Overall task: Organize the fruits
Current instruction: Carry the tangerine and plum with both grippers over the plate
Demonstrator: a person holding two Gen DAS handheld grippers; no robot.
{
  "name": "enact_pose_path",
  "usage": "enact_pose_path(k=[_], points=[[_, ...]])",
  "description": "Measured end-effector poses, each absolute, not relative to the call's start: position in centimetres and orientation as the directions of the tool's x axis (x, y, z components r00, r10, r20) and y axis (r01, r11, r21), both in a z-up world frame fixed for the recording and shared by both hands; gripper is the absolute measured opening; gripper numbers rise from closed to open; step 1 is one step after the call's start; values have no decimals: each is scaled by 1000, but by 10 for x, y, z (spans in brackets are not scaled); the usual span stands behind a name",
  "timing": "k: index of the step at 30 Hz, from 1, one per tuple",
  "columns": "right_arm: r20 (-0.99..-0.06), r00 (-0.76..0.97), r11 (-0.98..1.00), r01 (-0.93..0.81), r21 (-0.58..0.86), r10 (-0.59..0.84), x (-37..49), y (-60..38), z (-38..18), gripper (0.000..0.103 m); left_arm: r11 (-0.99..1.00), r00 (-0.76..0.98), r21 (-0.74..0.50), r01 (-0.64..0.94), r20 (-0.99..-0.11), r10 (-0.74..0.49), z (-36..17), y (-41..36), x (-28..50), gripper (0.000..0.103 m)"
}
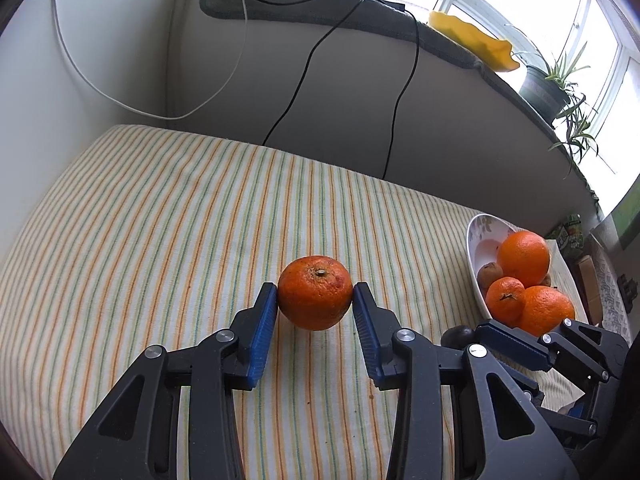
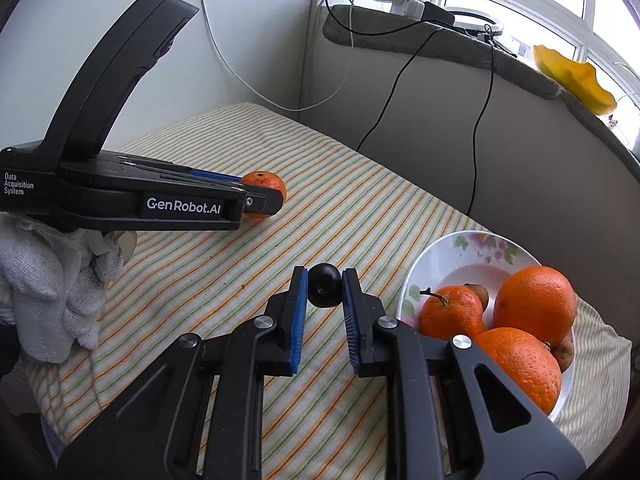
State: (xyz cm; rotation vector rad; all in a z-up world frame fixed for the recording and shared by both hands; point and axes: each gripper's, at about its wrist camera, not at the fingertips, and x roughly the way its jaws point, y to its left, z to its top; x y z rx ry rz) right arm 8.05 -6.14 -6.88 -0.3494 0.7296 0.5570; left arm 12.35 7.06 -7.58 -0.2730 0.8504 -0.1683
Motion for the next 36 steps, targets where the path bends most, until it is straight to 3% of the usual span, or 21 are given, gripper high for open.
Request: enact_pose_path(k=[16,36], points=[[-655,618,828,-561,20,435,68,-107,-38,18,944,657,-316,96,-692,-299,-58,42,114,37],[-621,672,870,-491,32,402,88,-153,-22,18,935,638,-300,190,-686,-350,-46,-10,127,37]])
